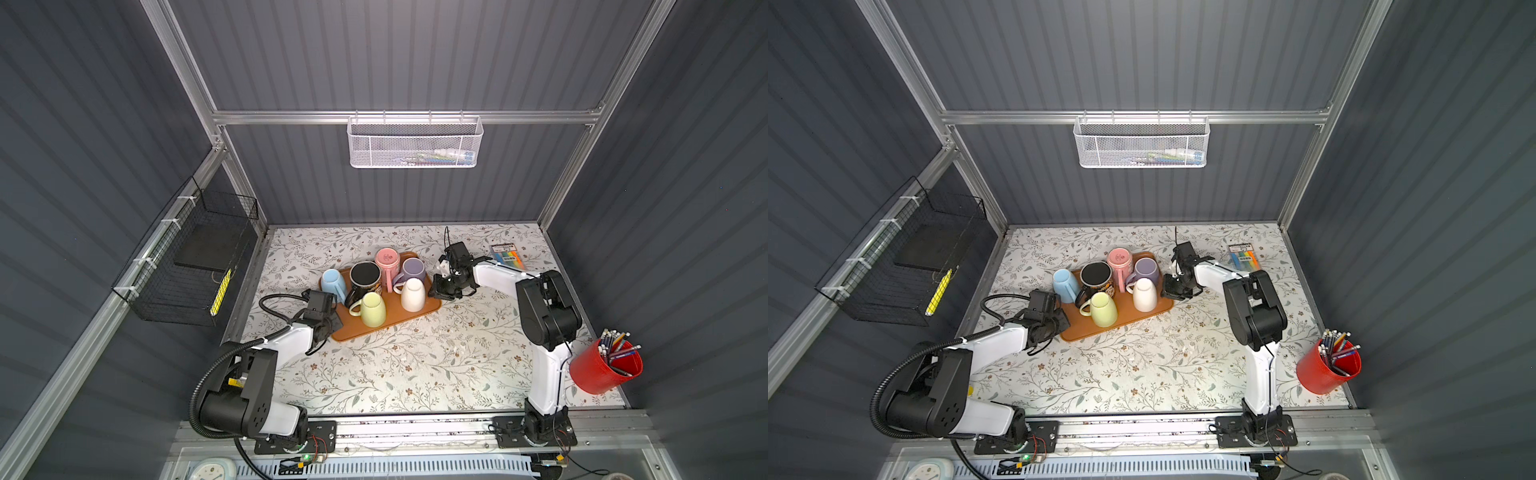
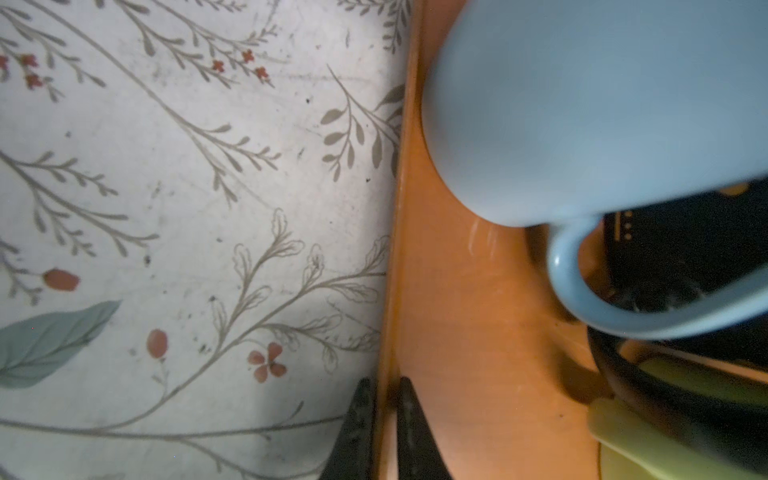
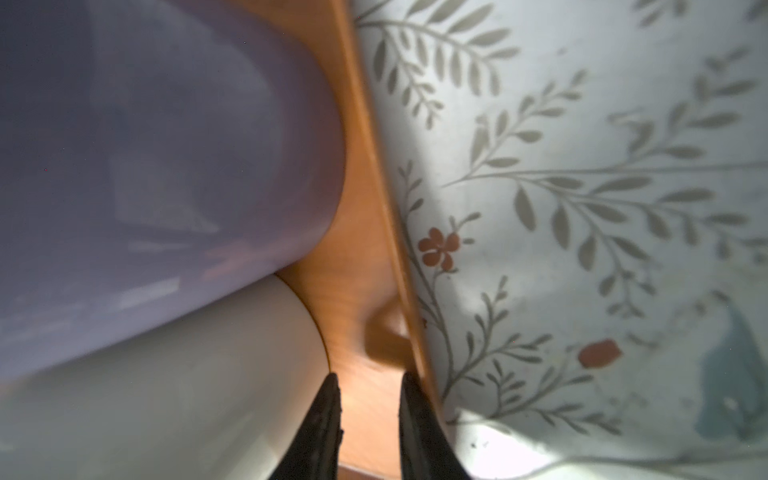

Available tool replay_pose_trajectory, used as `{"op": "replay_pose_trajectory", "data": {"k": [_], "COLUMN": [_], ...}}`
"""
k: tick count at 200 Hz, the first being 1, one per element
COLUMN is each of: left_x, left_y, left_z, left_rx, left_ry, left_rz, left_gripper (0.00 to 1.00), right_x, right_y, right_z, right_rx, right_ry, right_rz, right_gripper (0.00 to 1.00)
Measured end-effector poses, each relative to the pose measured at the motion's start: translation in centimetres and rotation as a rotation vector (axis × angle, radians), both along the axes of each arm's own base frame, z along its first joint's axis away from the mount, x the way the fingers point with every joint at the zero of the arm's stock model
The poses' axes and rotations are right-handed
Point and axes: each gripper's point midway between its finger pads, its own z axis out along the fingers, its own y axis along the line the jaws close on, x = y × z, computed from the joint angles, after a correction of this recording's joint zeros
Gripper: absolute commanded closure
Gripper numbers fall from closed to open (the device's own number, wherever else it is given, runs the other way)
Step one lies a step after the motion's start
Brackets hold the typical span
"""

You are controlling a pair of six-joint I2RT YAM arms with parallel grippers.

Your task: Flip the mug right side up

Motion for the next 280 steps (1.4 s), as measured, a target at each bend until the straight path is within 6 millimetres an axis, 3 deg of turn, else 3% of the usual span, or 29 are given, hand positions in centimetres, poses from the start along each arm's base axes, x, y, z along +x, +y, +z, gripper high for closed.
{"op": "replay_pose_trajectory", "data": {"k": [64,88,144,208,260,280], "left_x": [0.0,0.0,0.0,0.0,0.0,0.0], "left_y": [0.2,0.2,0.2,0.2,0.1,0.1], "left_z": [0.0,0.0,0.0,0.1,0.1,0.1], "left_rx": [0.011,0.014,0.019,0.021,0.022,0.023], "left_ry": [-0.003,-0.003,-0.004,-0.004,-0.005,-0.006], "left_rz": [-0.003,-0.007,-0.015,-0.018,-0.022,-0.025], "left_gripper": [0.96,1.0,1.0,1.0,1.0,1.0], "right_x": [1.8,2.0,1.5,1.4,1.5,1.5], "right_y": [-3.0,-3.6,-2.7,-0.4,-1.0,-1.0], "right_z": [3.9,3.2,0.3,-0.7,-0.9,-0.9], "right_rx": [0.017,0.0,-0.025,-0.03,-0.057,-0.063], "right_ry": [-0.083,-0.076,-0.013,0.001,-0.006,-0.018], "right_rz": [-0.057,-0.059,-0.029,0.011,0.011,0.033], "right_gripper": [0.59,0.58,0.6,0.72,1.0,1.0]}}
